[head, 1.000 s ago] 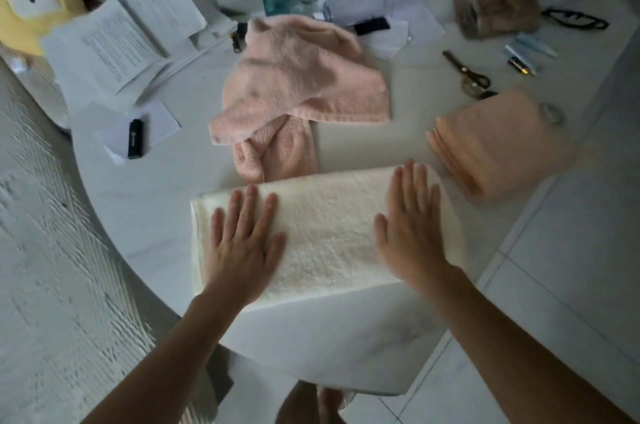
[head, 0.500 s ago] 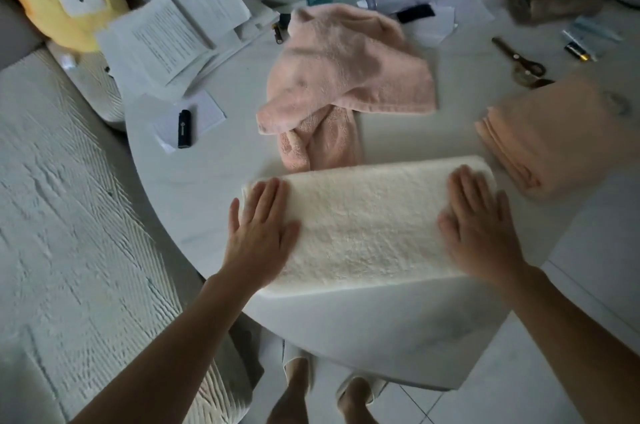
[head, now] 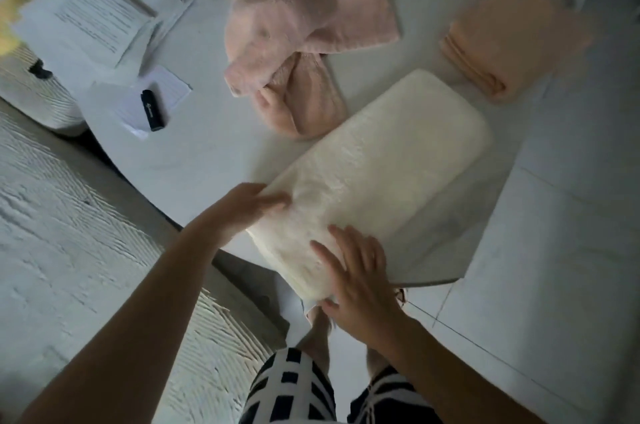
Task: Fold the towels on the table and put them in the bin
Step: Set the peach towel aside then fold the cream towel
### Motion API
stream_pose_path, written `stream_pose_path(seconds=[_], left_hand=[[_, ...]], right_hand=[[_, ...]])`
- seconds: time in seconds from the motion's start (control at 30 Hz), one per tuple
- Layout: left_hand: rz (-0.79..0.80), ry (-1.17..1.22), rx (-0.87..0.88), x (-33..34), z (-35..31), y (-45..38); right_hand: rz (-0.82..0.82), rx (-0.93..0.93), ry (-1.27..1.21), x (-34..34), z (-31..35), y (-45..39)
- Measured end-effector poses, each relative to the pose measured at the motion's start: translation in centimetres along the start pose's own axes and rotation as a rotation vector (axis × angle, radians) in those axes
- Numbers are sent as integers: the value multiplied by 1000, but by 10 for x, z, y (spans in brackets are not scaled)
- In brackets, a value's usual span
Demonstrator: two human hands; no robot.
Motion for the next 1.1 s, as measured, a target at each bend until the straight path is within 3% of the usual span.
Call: stream_pose_path(seconds=[0.13,0.27,0.37,0.5,0.57,0.77,0.9,1.1], left_hand=[[33,369,-77,23,41,29],[-21,306,9,22,52,52],[240,338,135,31,36,78],[578,273,310,45,-5,119],[499,105,394,48,-19,117],[6,-280,833,46,-126,80],[-99,-124,738,57,-173,-1],[-128,-533,678,93,-191,-76]], right_hand=[[-12,50,-50,10,7,16],[-148,-3,-220,-19,-2,38],[-181,48,-498,-49,-21,54],[-263,323,-789,-96,-63,64],[-338,468,-909,-113,-83,63],[-473,678,-1071,-130,-151,19],[-580,729,-1008,-131,-219,-33],[-238,650,-712,-88,-258,-70]])
Point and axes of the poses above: each hand's wrist, its own y-axis away from the middle knuckle, its own x-axis out of the palm, z = x × y, the point moved 10 cm from there along -y, towards the middle knuckle, and after that the axes turned 6 degrees about y, right-handed, at the moved point
